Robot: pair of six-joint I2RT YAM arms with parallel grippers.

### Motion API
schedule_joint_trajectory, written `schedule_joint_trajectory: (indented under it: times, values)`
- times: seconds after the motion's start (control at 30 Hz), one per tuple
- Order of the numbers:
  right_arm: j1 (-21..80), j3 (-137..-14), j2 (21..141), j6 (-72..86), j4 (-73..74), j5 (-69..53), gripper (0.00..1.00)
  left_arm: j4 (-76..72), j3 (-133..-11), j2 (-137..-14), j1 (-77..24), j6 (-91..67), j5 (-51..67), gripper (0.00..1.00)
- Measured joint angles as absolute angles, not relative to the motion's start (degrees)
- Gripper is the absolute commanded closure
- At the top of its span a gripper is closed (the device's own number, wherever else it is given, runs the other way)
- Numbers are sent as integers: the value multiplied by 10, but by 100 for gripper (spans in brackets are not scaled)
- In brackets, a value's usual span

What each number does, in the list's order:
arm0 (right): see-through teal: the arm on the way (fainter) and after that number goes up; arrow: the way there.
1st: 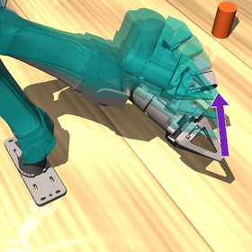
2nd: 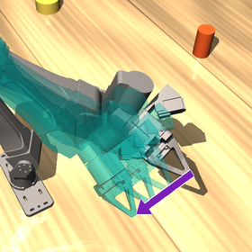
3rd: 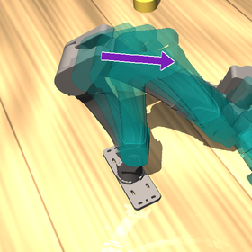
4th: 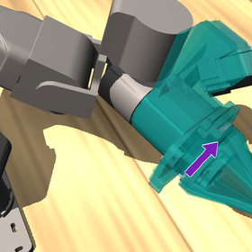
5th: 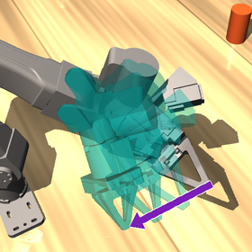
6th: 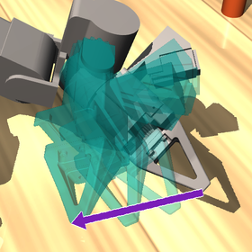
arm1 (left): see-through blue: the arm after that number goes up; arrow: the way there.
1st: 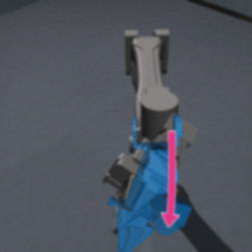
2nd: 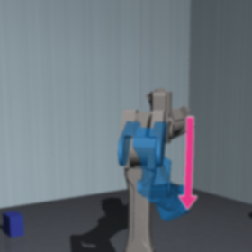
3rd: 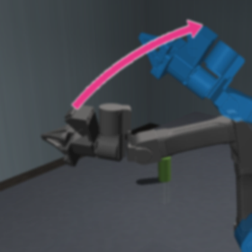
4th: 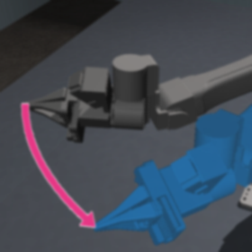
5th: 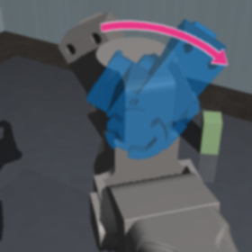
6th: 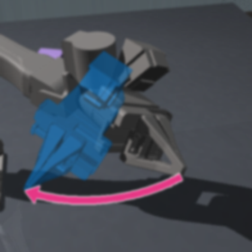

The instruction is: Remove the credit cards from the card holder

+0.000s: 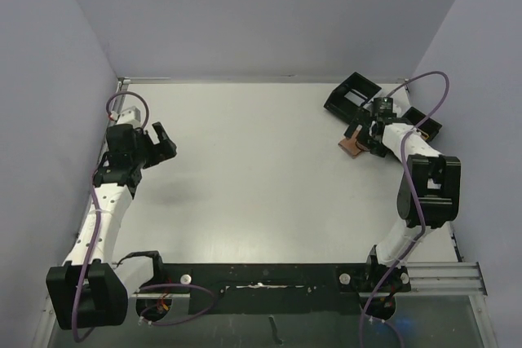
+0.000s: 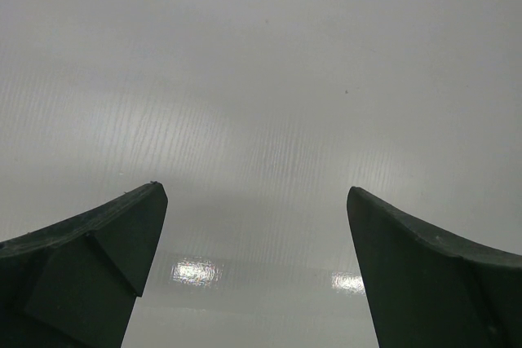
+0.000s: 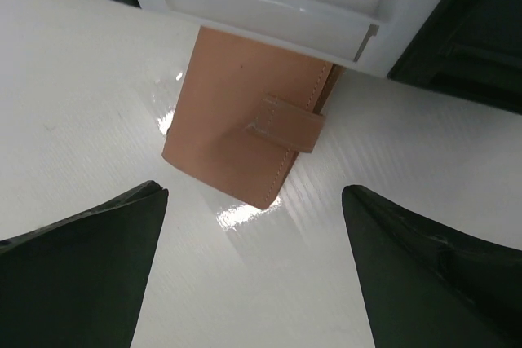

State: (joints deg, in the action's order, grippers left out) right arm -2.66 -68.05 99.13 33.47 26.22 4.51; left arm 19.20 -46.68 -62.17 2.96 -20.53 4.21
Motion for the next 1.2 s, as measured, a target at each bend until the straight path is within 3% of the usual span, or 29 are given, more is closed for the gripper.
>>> schedule_joint_trajectory:
  times: [0.27, 0.47, 0.73, 1.2]
  values:
    - [-31, -705, 1021, 383, 230, 91, 4, 169, -453, -597, 32, -202, 33, 6]
    - [-34, -714, 1056, 400, 217, 102, 12, 160, -444, -592, 32, -196, 30, 6]
    - [-20, -682, 1071, 395, 190, 137, 32, 159, -438, -592, 32, -192, 30, 6]
    - [40, -542, 969, 328, 116, 73, 36, 158, -437, -602, 32, -186, 32, 8]
